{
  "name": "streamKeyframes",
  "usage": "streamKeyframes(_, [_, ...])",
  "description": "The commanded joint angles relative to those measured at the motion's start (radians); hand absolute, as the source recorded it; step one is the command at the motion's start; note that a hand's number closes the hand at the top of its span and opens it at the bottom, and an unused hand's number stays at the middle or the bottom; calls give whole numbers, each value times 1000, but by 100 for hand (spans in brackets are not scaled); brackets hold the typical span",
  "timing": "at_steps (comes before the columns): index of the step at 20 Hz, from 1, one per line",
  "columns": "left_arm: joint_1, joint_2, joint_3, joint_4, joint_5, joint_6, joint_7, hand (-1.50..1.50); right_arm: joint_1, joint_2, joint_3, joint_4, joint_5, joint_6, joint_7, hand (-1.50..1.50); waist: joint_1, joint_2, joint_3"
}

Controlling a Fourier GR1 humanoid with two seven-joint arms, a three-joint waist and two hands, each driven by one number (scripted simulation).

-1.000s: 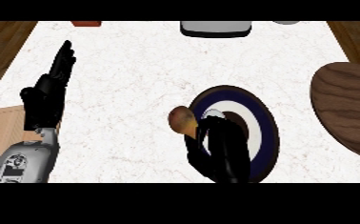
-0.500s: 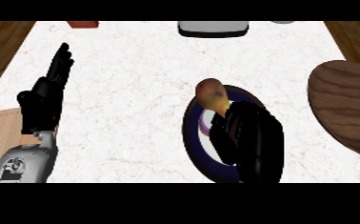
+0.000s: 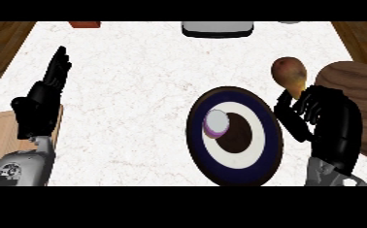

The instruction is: Pick the pear from the plate and place it in the bowl

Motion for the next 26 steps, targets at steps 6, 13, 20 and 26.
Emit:
streamKeyframes(6, [-15,-21,-4,-15,-16,2,33,0,-9,-191,-360,221,-286,-124,-330,150,2,1,1])
streamKeyframes(13, [-69,-10,0,19,-12,-27,38,0,-69,-297,-437,594,-215,-192,-507,150,11,5,1])
streamKeyframes(20, [-79,-36,-4,23,-44,6,36,0,-210,-394,-555,1050,-277,-297,-754,150,19,6,2])
streamKeyframes(26, [-85,-29,-4,12,-38,-15,63,0,-335,-428,-665,1325,-462,-181,-901,-150,31,9,4])
